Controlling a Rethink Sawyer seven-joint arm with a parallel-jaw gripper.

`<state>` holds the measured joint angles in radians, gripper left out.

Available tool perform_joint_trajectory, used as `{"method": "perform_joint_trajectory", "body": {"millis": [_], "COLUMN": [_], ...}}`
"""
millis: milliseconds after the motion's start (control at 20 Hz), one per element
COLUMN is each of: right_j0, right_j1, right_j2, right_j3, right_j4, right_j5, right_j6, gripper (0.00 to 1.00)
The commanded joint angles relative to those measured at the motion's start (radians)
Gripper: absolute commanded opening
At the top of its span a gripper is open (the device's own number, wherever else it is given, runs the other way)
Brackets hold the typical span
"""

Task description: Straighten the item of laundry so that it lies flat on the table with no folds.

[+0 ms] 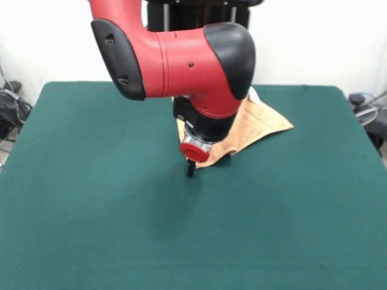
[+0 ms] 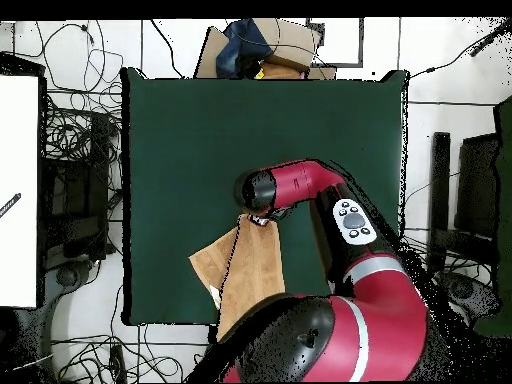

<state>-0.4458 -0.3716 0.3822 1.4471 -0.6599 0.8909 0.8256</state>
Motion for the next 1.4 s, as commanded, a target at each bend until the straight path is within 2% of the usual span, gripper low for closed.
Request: {"method": "perform_joint_trajectory", "body": {"millis": [50,1000,1200,1400], "right_j0": [0.006,-0.024,-0.036,-0.059], "right_j1": [0.018,0.037,0.036,0.039], "right_j2": [-0.034,-0.023,-0.011,0.014], "right_j3": [0.02,0.027,0.044,0.07], "right_j4": [0.027,0.098,0.096,0.11], "right_j5": [0.056,0.169,0.119,0.016], "right_j6": [0.099,0.025,0.036,0.078], "gripper": [1.0,1.0,1.0,1.0]}}
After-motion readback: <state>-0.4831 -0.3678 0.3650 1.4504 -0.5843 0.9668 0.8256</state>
